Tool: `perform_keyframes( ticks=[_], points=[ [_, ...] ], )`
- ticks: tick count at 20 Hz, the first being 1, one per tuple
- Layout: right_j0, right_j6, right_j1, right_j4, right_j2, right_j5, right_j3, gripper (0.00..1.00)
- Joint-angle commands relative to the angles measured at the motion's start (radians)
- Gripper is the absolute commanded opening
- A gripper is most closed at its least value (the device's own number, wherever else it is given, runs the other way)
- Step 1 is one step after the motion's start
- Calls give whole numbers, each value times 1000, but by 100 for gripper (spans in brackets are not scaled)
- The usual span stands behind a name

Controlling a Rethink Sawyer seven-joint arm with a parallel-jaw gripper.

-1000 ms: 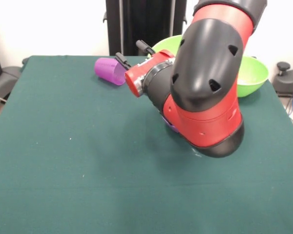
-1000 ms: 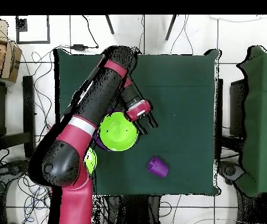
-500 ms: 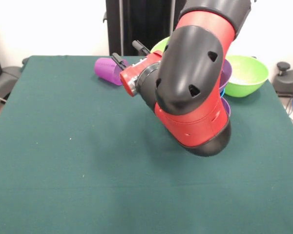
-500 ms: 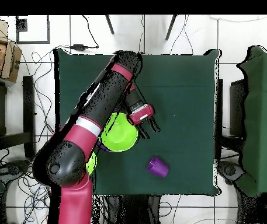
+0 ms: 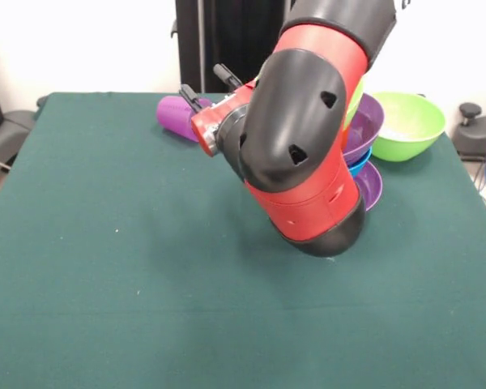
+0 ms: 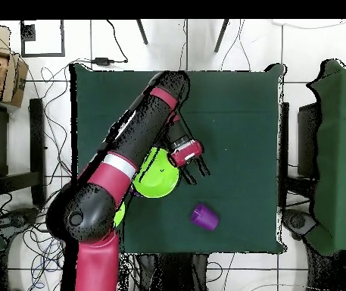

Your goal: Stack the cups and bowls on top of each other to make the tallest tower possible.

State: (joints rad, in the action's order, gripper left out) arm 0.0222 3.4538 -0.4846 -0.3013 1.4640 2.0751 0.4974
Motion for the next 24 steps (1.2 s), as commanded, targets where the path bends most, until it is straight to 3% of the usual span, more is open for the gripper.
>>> perform_keyframes(
  ticks=[1, 5, 10, 17, 24],
  points=[
    [-9, -27, -20, -24, -155, 27, 28, 100],
    [-36, 46, 3, -32, -145, 80, 62, 100],
    [-72, 54, 13, -1, -125, 78, 79, 100],
    [-136, 106, -39, -48, -119, 51, 3, 100],
    [-194, 96, -95, -75, -101, 44, -102, 100]
  ],
)
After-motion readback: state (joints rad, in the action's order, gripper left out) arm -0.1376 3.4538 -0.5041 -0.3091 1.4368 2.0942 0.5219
